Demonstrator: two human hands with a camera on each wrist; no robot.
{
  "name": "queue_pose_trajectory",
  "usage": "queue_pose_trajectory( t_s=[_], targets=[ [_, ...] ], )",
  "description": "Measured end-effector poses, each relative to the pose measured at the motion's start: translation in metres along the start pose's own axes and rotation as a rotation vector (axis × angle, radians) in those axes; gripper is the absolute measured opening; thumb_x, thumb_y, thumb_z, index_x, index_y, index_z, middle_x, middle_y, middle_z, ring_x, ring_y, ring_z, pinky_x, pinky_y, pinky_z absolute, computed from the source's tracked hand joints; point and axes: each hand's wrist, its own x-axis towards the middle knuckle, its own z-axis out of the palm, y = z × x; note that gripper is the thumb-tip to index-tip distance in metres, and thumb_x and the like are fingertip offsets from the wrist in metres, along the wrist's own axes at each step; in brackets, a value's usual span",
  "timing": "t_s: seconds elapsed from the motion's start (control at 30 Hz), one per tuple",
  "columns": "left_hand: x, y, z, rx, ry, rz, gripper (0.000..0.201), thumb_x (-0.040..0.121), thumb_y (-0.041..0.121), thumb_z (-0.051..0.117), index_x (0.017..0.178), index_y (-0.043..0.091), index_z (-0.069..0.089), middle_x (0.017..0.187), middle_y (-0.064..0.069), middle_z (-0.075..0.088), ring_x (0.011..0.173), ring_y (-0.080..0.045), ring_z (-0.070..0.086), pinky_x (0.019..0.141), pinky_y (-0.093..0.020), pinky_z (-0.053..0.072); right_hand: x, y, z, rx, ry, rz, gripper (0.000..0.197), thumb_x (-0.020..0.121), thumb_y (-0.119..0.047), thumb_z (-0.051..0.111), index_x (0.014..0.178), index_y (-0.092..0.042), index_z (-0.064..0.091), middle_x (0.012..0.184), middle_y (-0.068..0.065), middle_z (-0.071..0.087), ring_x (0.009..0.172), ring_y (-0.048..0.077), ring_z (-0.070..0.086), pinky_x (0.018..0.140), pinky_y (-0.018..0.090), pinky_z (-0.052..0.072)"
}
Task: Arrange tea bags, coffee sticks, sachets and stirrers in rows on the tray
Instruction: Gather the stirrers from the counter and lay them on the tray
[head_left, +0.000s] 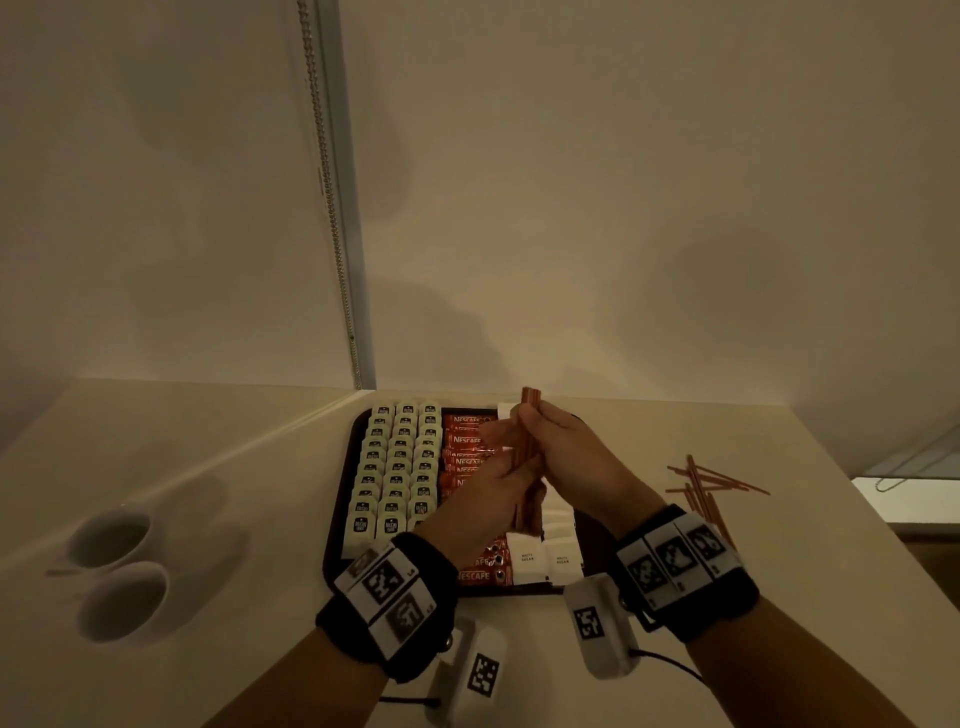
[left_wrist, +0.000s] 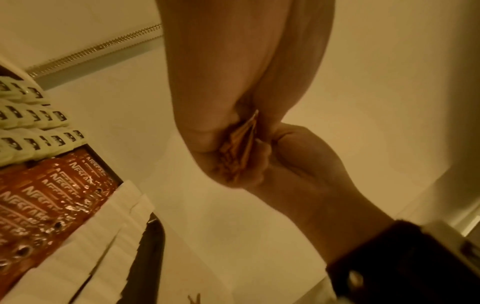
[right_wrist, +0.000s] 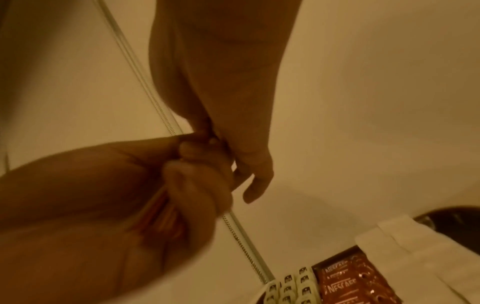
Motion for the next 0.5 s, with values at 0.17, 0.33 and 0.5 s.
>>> queue_pose_trajectory(
  t_s=[0.17, 0.33, 0.5],
  targets=[
    [0.007, -0.014, 0.000, 0.104, 0.075, 0.068, 0.020, 0.104, 0.021, 0.030, 0.103, 0.021, 0.050, 0.065, 0.000, 0.045, 0.048, -0.005, 0.043, 0.047, -0.017, 0.040, 0.000, 0.015, 0.010, 0.006, -0.007, 0.076, 0.031, 0.101, -0.030, 0.034, 0.102, -0.008, 0.055, 0.091, 0.003, 0.066, 0.080, 0.015, 0.063, 0.061, 0.021, 0.049],
    [0.015, -0.038, -0.015, 0.387, 0.061, 0.020, 0.015, 0.102, 0.024, 0.038, 0.112, 0.022, 0.049, 0.089, -0.001, 0.060, 0.071, -0.006, 0.057, 0.059, -0.011, 0.046, 0.025, 0.035, 0.008, 0.066, 0.030, 0.131, 0.021, 0.102, -0.024, 0.035, 0.096, -0.009, 0.049, 0.079, 0.002, 0.052, 0.079, 0.017, 0.054, 0.064, 0.020, 0.049],
    [-0.009, -0.059, -0.071, 0.408, 0.032, -0.239, 0.015, 0.100, 0.026, 0.042, 0.103, 0.025, 0.057, 0.103, 0.004, 0.062, 0.089, -0.011, 0.062, 0.070, -0.017, 0.050, 0.074, 0.065, -0.046, 0.003, 0.157, 0.384, 0.015, 0.101, -0.018, 0.035, 0.100, -0.012, 0.049, 0.073, 0.000, 0.043, 0.058, 0.011, 0.040, 0.052, 0.025, 0.038]
  ],
)
